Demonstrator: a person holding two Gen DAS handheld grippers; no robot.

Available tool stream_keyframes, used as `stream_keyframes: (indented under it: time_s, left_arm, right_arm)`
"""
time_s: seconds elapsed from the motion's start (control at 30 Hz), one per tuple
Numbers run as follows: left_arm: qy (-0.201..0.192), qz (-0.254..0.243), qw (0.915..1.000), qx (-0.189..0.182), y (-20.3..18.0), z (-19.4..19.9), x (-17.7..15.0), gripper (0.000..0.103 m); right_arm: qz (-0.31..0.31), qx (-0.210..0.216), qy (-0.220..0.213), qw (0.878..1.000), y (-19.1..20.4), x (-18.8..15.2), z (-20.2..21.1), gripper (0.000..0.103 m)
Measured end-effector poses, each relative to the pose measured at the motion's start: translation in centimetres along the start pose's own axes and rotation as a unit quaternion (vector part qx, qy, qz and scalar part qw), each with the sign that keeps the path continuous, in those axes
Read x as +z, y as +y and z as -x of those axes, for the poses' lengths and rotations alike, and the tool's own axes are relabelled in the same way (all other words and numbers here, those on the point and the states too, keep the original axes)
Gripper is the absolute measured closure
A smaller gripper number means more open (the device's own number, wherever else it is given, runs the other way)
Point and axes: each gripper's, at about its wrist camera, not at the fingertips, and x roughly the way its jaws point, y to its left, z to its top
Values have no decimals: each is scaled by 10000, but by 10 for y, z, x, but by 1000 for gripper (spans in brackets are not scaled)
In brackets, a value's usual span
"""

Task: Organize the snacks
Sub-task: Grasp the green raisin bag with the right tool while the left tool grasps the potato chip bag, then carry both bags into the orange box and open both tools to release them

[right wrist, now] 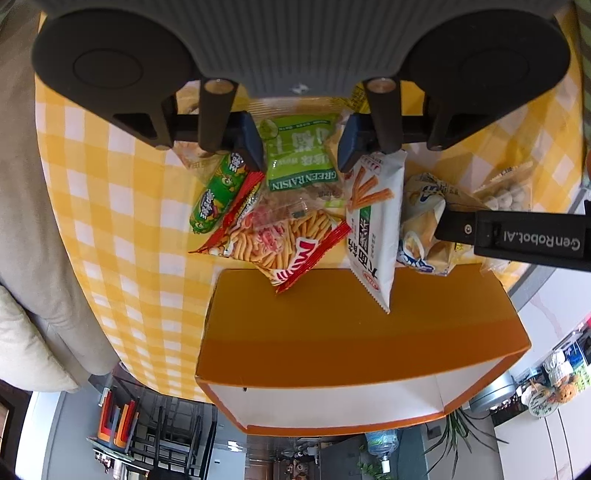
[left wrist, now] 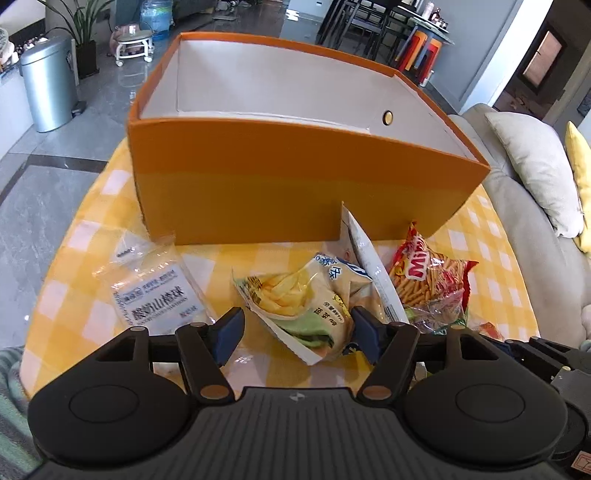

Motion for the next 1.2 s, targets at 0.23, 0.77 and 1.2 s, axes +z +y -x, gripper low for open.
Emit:
stream_keyframes:
  time_s: [0.23,0.77,1.2]
  left_arm:
    - [-49,-142,9998,-127,-7,-1,-2,51]
    - [-175,-325,9992,148,-7,28,-5,87]
    - [-673,-291,9971,185,-6,79,-7,88]
  right_arm:
    - [0,18,-8,10000,0,-3,-1,66]
    - [128,73,-130,9998,4,-7,13,80]
    - [58,161,-497,9986,3,-8,55,79]
